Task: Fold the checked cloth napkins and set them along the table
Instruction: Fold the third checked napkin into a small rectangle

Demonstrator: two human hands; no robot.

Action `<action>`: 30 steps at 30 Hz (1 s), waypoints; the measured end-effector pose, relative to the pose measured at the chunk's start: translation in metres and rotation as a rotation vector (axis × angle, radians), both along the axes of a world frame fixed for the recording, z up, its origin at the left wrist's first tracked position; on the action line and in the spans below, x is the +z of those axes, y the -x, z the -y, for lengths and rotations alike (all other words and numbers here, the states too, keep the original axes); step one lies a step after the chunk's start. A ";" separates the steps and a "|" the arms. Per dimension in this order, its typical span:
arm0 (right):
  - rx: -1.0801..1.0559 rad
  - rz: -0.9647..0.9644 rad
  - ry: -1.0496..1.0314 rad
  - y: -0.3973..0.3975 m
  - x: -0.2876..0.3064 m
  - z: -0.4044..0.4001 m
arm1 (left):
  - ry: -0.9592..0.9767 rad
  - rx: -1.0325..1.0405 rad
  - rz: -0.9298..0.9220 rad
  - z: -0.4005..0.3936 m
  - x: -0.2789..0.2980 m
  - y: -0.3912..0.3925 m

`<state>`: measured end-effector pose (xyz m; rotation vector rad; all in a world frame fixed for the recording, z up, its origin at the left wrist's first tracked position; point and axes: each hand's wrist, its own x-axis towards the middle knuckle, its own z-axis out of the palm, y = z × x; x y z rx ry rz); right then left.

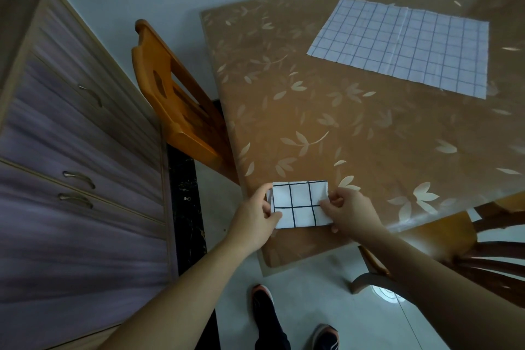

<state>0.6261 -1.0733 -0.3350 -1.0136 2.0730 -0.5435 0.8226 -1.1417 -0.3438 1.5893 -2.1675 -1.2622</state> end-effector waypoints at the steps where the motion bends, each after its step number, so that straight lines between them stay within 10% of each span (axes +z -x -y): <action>1: -0.005 -0.004 -0.004 0.000 -0.001 0.000 | 0.039 -0.024 0.037 -0.002 0.001 0.002; 10: -0.002 -0.061 -0.019 -0.003 -0.001 0.002 | 0.496 -0.602 0.511 -0.001 -0.003 0.017; 15: 0.291 -0.678 0.286 -0.025 -0.003 -0.006 | 0.466 -0.584 0.528 0.001 -0.021 0.013; 22: 0.636 -0.613 0.389 -0.071 -0.009 0.015 | 0.515 -0.648 0.606 0.000 -0.029 0.009; 30: 0.538 -0.665 0.142 -0.023 -0.041 0.010 | 0.495 -0.558 0.476 0.002 -0.032 0.008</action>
